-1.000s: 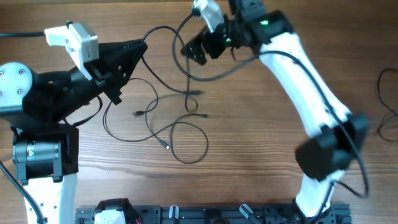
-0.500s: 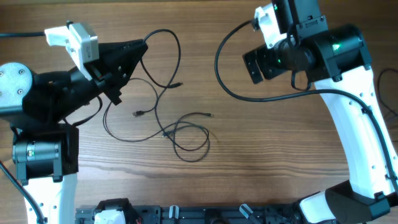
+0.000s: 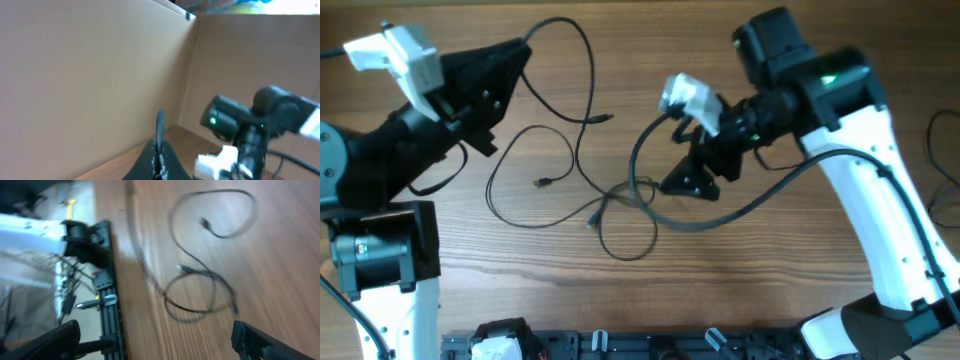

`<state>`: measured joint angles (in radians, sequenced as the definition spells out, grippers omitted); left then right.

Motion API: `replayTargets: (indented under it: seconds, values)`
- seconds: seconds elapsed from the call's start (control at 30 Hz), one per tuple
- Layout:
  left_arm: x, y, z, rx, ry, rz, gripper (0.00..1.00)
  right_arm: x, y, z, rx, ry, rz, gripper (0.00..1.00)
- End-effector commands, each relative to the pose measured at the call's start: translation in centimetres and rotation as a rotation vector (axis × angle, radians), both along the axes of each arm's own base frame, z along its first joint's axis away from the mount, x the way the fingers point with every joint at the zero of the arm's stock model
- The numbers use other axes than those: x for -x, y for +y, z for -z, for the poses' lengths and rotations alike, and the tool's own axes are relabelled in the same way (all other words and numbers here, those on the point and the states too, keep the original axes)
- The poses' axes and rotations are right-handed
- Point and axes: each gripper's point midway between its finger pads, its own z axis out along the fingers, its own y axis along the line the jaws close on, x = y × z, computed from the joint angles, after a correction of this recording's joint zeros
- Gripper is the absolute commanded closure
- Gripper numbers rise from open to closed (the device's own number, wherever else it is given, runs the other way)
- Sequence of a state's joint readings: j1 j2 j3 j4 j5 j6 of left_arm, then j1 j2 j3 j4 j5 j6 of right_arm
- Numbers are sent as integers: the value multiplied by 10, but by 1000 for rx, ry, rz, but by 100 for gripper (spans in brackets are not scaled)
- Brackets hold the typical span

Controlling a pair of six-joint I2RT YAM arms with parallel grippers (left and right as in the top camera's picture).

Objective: Untangle cables

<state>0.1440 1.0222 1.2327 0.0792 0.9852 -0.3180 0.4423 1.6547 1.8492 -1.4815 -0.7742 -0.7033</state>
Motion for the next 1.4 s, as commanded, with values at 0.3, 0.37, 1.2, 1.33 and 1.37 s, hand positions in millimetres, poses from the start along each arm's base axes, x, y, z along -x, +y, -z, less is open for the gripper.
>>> replayTargets:
  seconds: [0.3,0.37,1.2,1.33,1.37]
  values:
    - [8,5,-6,43,38,9,96,20,103,55,-203,-117,-223,0]
    - [9,4,-6,43,36,9,96,27,116,62,-220,-116,-238,4]
    - [1,21,19,67,183,-28,0,-101,45,54,211,-497,534,96]
    - [-6,45,35,102,283,-108,0,-128,-12,6,197,-609,730,96]
    - [-7,49,41,114,316,-121,0,-135,-27,-7,186,-639,781,96]
